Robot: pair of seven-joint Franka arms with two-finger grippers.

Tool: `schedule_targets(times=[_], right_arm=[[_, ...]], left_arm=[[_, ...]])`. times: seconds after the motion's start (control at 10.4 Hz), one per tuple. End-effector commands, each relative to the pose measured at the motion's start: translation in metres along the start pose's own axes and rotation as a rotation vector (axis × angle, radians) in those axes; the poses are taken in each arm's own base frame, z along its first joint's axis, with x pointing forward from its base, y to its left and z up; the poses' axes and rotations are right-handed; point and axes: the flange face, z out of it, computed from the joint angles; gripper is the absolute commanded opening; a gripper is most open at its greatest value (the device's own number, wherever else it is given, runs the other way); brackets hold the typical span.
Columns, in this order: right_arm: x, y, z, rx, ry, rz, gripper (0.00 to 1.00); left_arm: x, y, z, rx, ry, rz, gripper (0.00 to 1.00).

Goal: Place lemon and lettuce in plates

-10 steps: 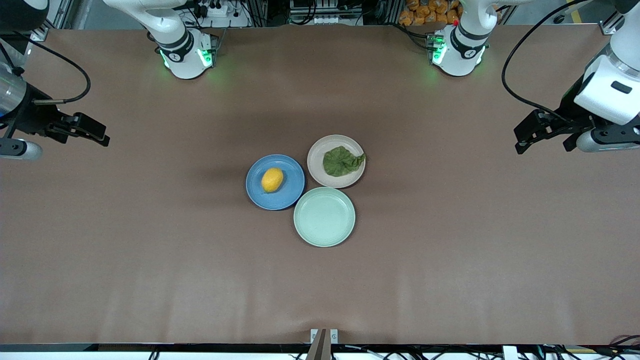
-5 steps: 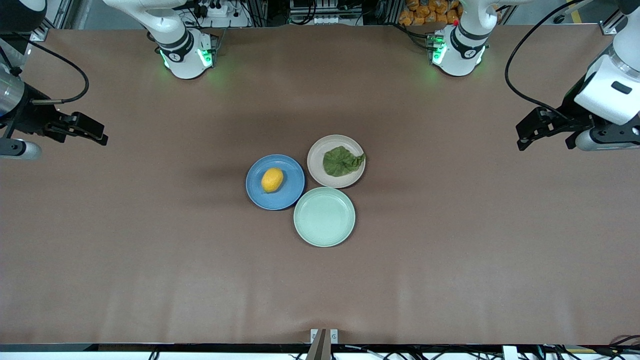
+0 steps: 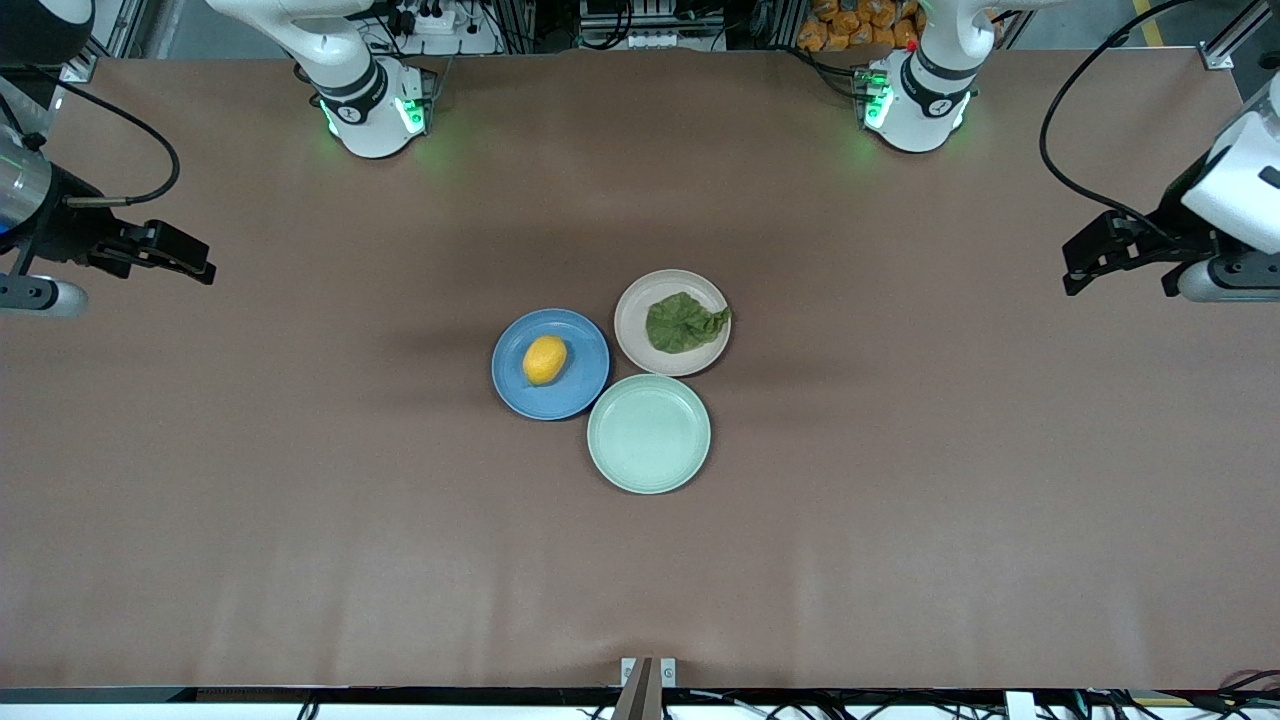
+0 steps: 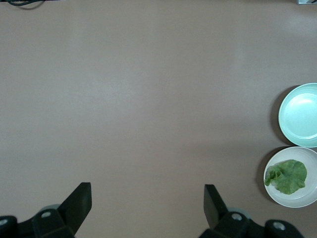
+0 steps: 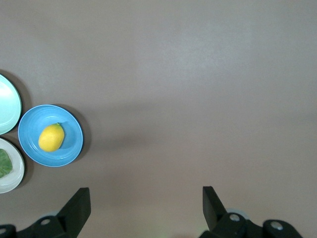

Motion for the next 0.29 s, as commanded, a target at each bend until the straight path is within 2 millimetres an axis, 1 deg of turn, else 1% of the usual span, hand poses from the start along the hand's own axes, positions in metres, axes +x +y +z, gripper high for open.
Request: schedule_targets(times=[0.0, 0.19], right_arm=[[-0.0017, 0.0026, -0.0022, -0.016, 0.0, -0.002, 1.0], [-0.0003, 0.0037, -0.002, -0.011, 0.004, -0.002, 1.0]], left_arm=[[-0.0078, -0.0001, -0.0056, -0.028, -0.006, 0.016, 1.0], [-0.0088, 0.0016, -0.0049, -0.052, -0.013, 0.01, 1.0]])
